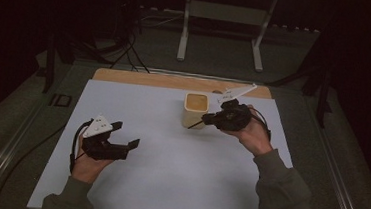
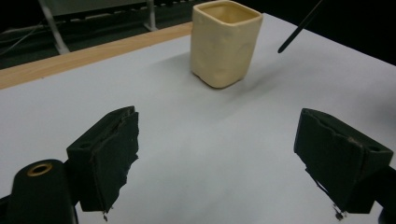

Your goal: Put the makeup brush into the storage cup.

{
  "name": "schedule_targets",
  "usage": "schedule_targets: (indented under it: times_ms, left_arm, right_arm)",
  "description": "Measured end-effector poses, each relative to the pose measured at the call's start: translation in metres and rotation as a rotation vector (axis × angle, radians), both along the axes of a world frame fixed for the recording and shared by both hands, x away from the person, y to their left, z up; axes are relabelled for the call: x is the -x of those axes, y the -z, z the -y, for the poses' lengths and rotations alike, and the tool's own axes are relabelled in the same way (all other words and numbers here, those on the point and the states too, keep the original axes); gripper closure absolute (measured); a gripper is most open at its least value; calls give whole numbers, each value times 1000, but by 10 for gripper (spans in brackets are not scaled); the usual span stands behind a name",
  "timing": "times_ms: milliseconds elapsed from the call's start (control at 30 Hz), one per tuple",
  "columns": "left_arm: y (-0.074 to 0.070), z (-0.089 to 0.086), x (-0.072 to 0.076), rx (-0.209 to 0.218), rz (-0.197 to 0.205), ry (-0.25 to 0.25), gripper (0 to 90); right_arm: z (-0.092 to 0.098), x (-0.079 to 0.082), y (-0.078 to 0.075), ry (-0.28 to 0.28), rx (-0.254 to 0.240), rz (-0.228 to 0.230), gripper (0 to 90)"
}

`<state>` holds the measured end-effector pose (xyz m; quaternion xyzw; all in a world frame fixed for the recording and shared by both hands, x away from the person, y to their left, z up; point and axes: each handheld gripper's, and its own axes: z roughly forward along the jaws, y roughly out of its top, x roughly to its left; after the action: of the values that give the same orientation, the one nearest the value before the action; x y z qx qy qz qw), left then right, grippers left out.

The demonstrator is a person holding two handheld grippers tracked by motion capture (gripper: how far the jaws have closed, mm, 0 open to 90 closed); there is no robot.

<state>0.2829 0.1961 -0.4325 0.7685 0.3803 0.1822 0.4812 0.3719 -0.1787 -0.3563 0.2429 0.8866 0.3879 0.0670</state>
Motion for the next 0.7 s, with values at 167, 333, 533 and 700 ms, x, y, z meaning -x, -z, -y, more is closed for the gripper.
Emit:
schedule_targets:
  times_ms: [167,333,533,700]
  left_arm:
    - [-2,-6,0,1,5,-18,148]
    - [-4,-12,0,9,8,-28,148]
    - [-5,-16,0,6,11,-41,148]
    - [-6,-17,1,7,15,-47,148]
  right_arm:
    - [1,-2,0,9,-6,4,848]
    - [2,-4,0,18,-12,5,849]
    - [6,-6,-1,32,-18,10,849]
    - [8,-7,-2,44,-25,15,849]
